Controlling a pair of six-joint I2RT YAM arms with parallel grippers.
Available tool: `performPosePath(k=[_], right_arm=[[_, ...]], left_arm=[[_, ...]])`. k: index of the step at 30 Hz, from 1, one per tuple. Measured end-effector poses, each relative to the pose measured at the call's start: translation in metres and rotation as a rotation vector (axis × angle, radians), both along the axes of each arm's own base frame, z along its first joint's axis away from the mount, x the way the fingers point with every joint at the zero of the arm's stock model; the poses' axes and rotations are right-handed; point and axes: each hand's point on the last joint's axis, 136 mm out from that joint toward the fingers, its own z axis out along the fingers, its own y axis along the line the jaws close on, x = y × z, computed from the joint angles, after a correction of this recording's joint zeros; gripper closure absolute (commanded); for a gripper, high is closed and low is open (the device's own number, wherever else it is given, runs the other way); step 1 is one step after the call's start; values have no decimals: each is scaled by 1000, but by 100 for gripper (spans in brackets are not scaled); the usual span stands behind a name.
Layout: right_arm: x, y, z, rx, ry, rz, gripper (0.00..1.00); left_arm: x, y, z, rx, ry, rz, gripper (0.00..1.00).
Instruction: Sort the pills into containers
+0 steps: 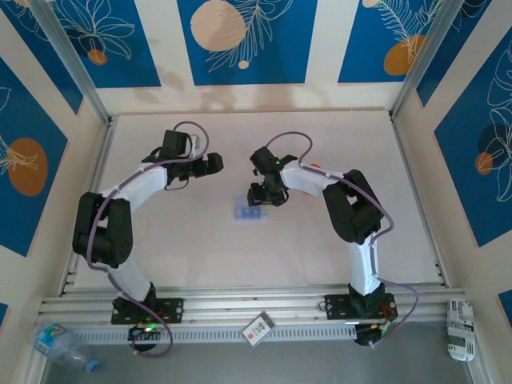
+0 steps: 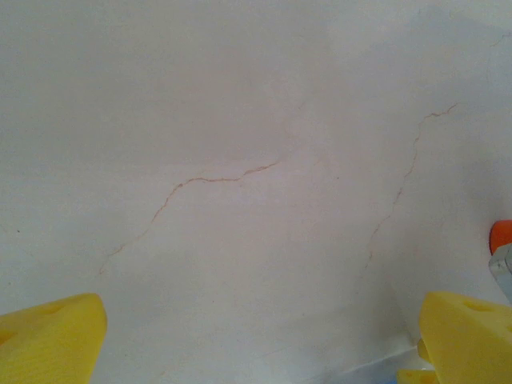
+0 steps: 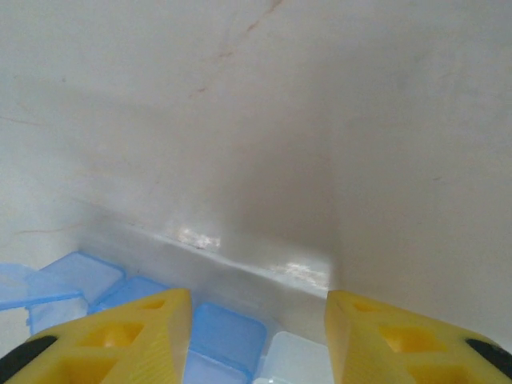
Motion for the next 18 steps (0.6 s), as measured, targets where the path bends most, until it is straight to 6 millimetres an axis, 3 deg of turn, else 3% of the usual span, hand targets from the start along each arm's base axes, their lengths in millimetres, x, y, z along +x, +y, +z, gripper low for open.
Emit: performPosePath(k=[9,18], right_arm=[[16,-19,0,-43,-40,-34,50],[10,-29,-9,-133,-60,1,50]], left_arm=[[-1,0,-2,-1,3,-1,0],[-1,0,-3,-1,5,0,0]])
